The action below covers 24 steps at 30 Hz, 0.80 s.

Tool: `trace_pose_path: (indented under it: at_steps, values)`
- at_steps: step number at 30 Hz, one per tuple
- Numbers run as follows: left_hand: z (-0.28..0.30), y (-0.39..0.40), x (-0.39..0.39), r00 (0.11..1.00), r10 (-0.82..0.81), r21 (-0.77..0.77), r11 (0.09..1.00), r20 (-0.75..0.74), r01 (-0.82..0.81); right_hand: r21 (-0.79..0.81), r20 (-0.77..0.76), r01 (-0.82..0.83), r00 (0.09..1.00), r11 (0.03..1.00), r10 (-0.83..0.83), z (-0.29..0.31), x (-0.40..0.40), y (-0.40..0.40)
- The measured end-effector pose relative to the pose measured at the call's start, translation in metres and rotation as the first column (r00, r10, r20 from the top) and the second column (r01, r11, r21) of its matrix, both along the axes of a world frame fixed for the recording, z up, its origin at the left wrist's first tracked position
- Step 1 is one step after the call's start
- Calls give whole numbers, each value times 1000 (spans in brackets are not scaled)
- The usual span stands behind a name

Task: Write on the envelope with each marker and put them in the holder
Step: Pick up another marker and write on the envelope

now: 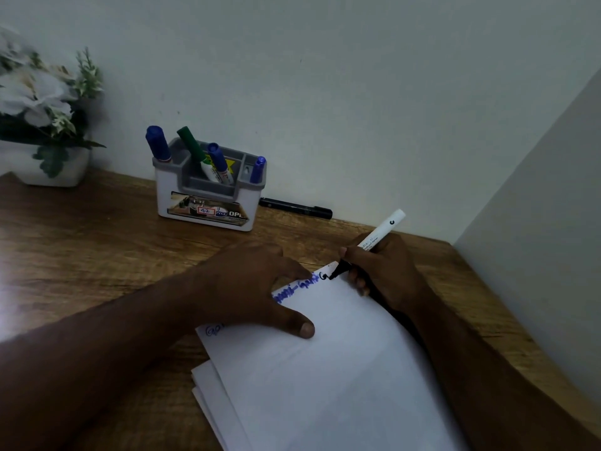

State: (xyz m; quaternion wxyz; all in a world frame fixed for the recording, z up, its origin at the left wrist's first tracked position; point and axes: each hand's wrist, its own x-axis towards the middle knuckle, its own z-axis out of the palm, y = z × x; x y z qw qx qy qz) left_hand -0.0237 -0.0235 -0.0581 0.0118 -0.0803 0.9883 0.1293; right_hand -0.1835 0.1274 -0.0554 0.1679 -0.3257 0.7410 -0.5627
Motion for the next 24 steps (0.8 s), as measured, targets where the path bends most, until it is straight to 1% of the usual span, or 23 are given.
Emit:
trace_pose_path:
  at_steps: [4,8,15,20,24]
  values:
    - [-1,-1,-1,1000,-8,-17,1000,-14,8,-49,-12,20,1000,999,-21,0,0,0]
    - [-1,-1,0,1000,-8,-14,1000,-13,8,-14,-10,-4,1000,1000,4,0,1,0]
    - [0,0,0,1000,-14,-23,1000,-13,14,-33,9,25,1000,999,-25,0,1,-1]
    - [-1,-1,0,1000,-10,1,1000,-20,10,-64,10,31,999,997,-31,-1,1,-2]
    - [-1,-1,1,1000,-16,17,1000,-18,17,-30,-3,67,998,997,-68,-2,-1,-2]
